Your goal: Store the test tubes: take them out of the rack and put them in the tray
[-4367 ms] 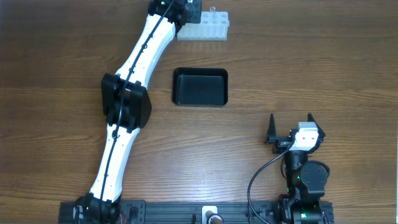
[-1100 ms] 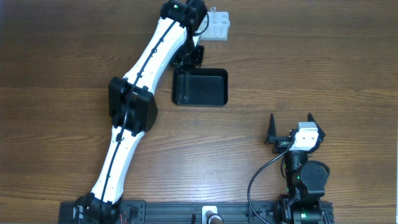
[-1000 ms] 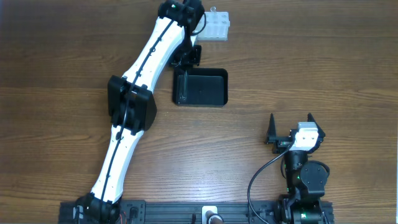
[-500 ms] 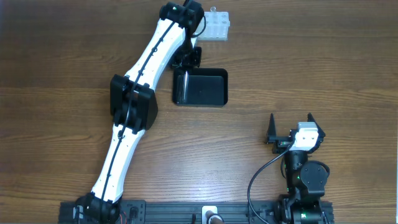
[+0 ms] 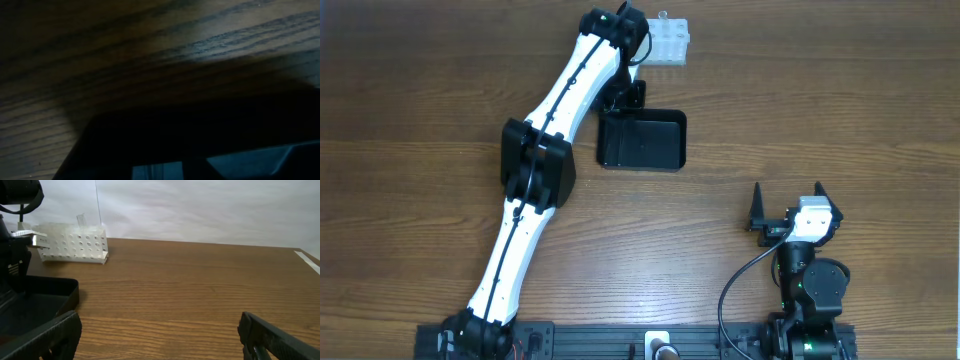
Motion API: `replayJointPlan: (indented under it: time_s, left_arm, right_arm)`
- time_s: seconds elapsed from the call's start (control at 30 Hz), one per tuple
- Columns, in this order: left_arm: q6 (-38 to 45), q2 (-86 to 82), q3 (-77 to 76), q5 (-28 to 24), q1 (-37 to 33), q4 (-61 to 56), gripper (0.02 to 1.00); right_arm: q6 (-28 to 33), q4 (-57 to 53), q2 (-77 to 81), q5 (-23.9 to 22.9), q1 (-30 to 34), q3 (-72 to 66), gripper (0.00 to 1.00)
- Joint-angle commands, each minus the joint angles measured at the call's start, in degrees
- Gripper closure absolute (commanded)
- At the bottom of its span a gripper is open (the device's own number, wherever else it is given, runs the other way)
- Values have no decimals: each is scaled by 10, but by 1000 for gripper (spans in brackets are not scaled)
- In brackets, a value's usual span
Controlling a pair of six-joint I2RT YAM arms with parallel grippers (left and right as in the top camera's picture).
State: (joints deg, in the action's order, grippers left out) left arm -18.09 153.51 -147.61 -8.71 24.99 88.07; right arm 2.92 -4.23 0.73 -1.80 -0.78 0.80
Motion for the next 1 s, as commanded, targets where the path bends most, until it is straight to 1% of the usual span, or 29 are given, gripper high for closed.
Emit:
replayJointPlan:
  time_s: [0.03, 0.2, 0.3, 0.5, 0.6, 0.67, 0.7, 0.8, 0.87, 0.93, 0.97, 1.0]
  left_arm:
    - [-4, -16, -5, -9, 5, 1, 671]
    - [-4, -75, -5, -9, 10, 1, 625]
    - [-4, -119, -5, -2, 12, -2, 540]
    - [-7, -191, -5, 40, 6, -25, 430]
    - [-37, -221, -5, 66, -4, -32, 347]
    - [-52, -243, -5, 73, -11, -33, 288]
    - [-51, -251, -5, 74, -14, -35, 275]
    - [-51, -280, 0, 99, -17, -42, 222]
    - [-51, -307, 23, 120, -17, -56, 178]
    - [-51, -335, 57, 129, -17, -74, 132]
    - [-51, -376, 116, 131, -17, -104, 62]
    - [-51, -397, 148, 132, -18, -122, 20]
  right_arm:
    - [-5, 0, -5, 5, 4, -5, 9]
    - [-5, 0, -5, 5, 4, -5, 9]
    - [-5, 0, -5, 5, 4, -5, 7]
    - [-5, 0, -5, 5, 4, -5, 7]
    - [-5, 0, -5, 5, 4, -5, 7]
    - [-5, 0, -5, 5, 4, -5, 9]
    - [-5, 0, -5, 5, 4, -5, 9]
    - [-5, 0, -5, 5, 4, -5, 7]
    - [-5, 0, -5, 5, 4, -5, 9]
    - [-5, 0, -5, 5, 4, -5, 9]
    - [-5, 0, -5, 5, 4, -5, 9]
    - [-5, 0, -5, 5, 4, -5, 7]
